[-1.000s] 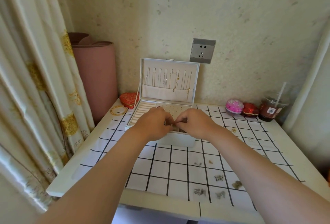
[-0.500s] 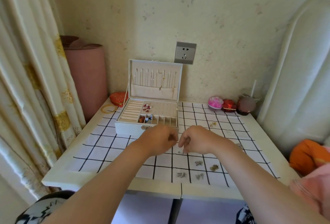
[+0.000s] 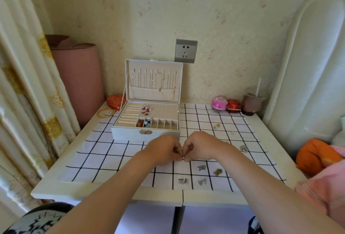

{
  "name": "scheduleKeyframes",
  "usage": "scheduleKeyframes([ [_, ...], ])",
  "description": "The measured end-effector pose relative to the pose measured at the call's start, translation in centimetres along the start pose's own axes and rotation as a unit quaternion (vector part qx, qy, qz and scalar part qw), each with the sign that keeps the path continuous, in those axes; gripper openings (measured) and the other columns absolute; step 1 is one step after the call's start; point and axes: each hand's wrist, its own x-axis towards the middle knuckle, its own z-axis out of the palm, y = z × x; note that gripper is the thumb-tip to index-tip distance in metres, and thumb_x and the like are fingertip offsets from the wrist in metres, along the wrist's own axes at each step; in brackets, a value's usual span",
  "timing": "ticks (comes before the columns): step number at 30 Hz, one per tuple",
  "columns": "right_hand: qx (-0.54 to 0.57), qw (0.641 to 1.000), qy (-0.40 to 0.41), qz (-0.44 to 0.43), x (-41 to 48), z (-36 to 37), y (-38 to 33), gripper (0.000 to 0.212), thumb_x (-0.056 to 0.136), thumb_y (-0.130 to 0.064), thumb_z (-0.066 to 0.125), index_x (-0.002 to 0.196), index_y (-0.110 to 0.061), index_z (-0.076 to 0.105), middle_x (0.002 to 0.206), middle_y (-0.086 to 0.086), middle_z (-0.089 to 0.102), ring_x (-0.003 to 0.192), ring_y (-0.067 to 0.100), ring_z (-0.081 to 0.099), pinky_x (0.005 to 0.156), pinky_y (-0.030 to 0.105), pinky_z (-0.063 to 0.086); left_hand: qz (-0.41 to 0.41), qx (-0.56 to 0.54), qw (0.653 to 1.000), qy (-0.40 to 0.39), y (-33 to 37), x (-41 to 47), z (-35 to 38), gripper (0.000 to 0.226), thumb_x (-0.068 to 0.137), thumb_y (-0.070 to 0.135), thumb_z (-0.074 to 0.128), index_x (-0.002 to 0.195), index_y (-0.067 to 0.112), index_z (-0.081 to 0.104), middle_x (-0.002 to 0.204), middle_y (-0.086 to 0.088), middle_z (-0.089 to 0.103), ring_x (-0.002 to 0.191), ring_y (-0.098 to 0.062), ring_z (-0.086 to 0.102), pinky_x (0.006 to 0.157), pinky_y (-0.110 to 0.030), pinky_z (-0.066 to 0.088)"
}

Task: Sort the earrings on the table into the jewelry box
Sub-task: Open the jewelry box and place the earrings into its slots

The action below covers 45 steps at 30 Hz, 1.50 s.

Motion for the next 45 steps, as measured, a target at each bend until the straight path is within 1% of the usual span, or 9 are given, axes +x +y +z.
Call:
scheduleKeyframes([
  [5,0.021,1.000,-0.009,-0.010,0.3,-0.1,0.1,0.006,0.078,-0.025,0.080,0.080,-0.030,0.078,0.082,-0.018,0.071,0.084,0.002,0.065,0.083,0.031,0.057,-0.003,0.001,1.000,-0.019,-0.5,-0.2,-1.0,0.007,0.088,0.027,0.069,0.092,0.023,0.073,0.096,0.009,0.069,0.087,-0.010,0.062,0.082,-0.031,0.054],
  [9,0.128,0.988,0.090,-0.014,0.4,-1.6,-0.8,0.006,0.081,-0.017,0.078,0.078,-0.022,0.078,0.073,-0.013,0.070,0.060,-0.002,0.062,0.052,0.015,0.048,0.010,-0.047,0.999,0.018,-0.7,-0.4,-3.1,0.007,0.088,0.020,0.069,0.093,0.019,0.072,0.086,0.009,0.068,0.073,-0.003,0.059,0.074,-0.026,0.053],
  [17,0.388,0.898,0.208,-0.006,2.2,-3.4,-2.6,0.013,0.079,-0.013,0.083,0.091,-0.012,0.078,0.067,-0.004,0.066,0.042,-0.001,0.047,0.043,0.014,0.038,0.012,-0.197,0.972,0.127,-1.2,0.8,-6.1,0.007,0.087,0.025,0.072,0.083,0.029,0.074,0.075,0.008,0.070,0.061,-0.005,0.058,0.070,-0.030,0.055],
  [21,0.477,0.855,0.204,-0.009,3.7,-3.8,-2.7,0.010,0.081,-0.010,0.081,0.090,-0.009,0.076,0.053,-0.005,0.059,0.045,0.012,0.034,0.039,0.018,0.029,0.018,-0.235,0.958,0.161,-1.3,1.4,-7.1,0.008,0.089,0.021,0.070,0.085,0.017,0.075,0.060,0.006,0.064,0.050,-0.002,0.052,0.052,-0.017,0.045],
  [24,0.467,0.862,0.196,-0.016,4.8,-4.3,-2.7,0.009,0.082,-0.012,0.080,0.090,-0.010,0.076,0.055,0.001,0.058,0.046,0.014,0.036,0.041,0.019,0.025,-0.001,-0.255,0.952,0.171,-1.6,2.4,-7.1,0.010,0.091,0.021,0.068,0.087,0.014,0.074,0.048,0.016,0.055,0.041,0.002,0.046,0.039,-0.010,0.035],
  [30,0.405,0.895,0.185,-0.039,6.5,-5.8,-1.8,0.009,0.085,-0.017,0.078,0.092,-0.012,0.078,0.068,0.005,0.068,0.049,0.012,0.042,0.042,0.018,0.033,0.016,-0.248,0.951,0.182,-2.7,4.4,-7.6,0.006,0.087,0.026,0.072,0.083,0.024,0.076,0.066,0.014,0.063,0.056,0.003,0.052,0.064,-0.019,0.045],
  [34,0.282,0.912,0.297,-0.030,8.6,-5.3,-0.3,0.006,0.085,-0.018,0.077,0.081,-0.022,0.077,0.067,-0.014,0.066,0.056,-0.006,0.056,0.059,0.010,0.041,-0.003,-0.223,0.949,0.223,-3.2,5.8,-7.9,0.008,0.089,0.027,0.070,0.097,0.026,0.072,0.080,0.009,0.069,0.064,0.001,0.057,0.066,-0.019,0.043],
  [40,0.125,0.952,0.278,-0.014,10.2,-3.0,1.2,0.009,0.084,-0.029,0.076,0.076,-0.032,0.075,0.080,-0.016,0.069,0.085,0.001,0.062,0.081,0.032,0.051,-0.024,-0.232,0.948,0.217,-4.1,6.4,-7.8,0.015,0.096,0.022,0.059,0.096,0.020,0.075,0.093,0.014,0.072,0.064,-0.002,0.058,0.077,-0.024,0.051],
  [45,0.072,0.950,0.303,-0.026,10.3,-2.6,1.0,0.008,0.085,-0.030,0.073,0.078,-0.033,0.072,0.085,-0.013,0.064,0.087,0.007,0.060,0.081,0.037,0.051,-0.035,-0.278,0.933,0.225,-4.2,6.2,-7.5,0.008,0.096,0.023,0.059,0.096,0.024,0.066,0.083,0.011,0.074,0.058,-0.011,0.065,0.068,-0.026,0.054],
])
